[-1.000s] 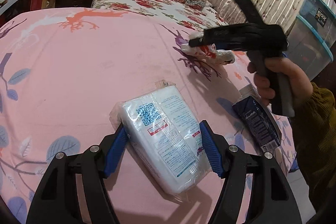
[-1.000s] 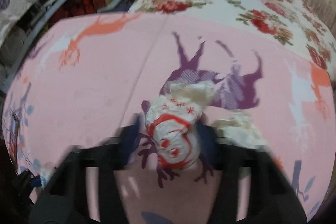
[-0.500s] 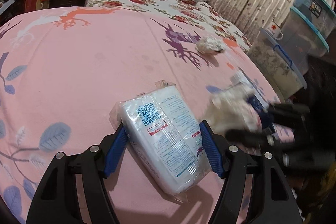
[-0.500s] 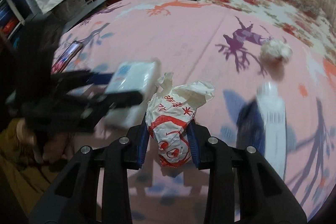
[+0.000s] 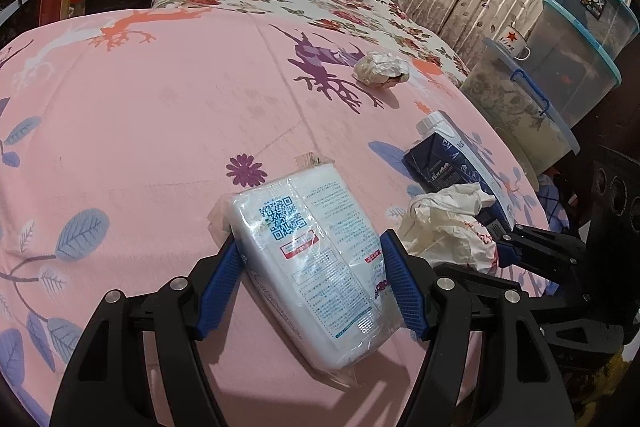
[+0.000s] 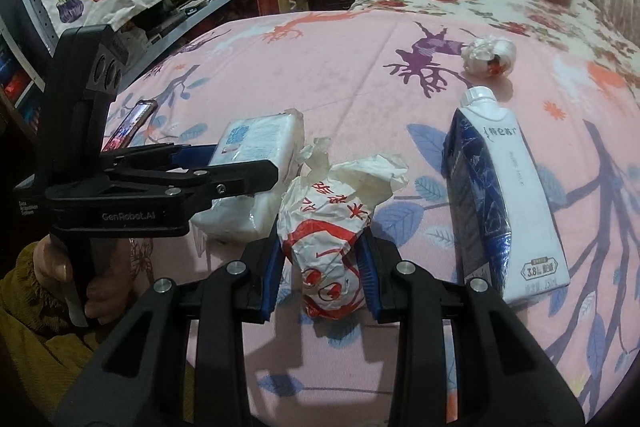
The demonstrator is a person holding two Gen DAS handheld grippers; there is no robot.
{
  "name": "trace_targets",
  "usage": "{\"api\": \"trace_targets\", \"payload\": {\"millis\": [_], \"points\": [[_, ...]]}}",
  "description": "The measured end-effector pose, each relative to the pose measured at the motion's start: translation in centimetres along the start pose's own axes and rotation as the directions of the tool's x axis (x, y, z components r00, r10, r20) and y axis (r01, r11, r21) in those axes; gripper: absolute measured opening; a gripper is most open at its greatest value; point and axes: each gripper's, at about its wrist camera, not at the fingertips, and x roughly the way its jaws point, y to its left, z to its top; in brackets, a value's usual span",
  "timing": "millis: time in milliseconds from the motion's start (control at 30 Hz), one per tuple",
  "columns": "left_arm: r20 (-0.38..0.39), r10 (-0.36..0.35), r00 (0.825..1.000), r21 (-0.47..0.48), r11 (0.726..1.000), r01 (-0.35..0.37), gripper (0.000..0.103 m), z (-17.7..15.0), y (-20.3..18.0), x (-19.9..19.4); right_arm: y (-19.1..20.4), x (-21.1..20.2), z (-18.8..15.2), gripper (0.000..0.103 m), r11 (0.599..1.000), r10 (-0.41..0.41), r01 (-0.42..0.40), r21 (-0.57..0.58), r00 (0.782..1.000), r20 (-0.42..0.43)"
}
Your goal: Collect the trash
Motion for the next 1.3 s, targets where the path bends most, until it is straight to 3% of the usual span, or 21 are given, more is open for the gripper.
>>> {"api": "trace_targets", "payload": {"millis": [700, 967, 1300], "points": [[0.004, -0.015, 1.0, -0.003, 1.0, 0.015, 0.067, -0.2, 0.2, -0.1, -0.8, 0.1, 0.0, 0.036, 0.999, -0.002, 0.002, 0.047, 1.0, 0.011], [0.032, -0.045, 0.998, -0.014, 0.999, 0.045, 0.064, 0.2, 0.1, -1.0, -0.5, -2.9, 0.9, 0.036, 0.998, 0.03, -0.037, 0.048, 0.991, 0.131], [0.029, -0.044, 0.999, -0.002, 0.999, 0.044, 0.065, 0.5, -0.7, -1.5, -1.1, -3.5, 0.8, 0.036, 0.996, 0.043, -0.054, 0.068, 0.987, 0.157]]}}
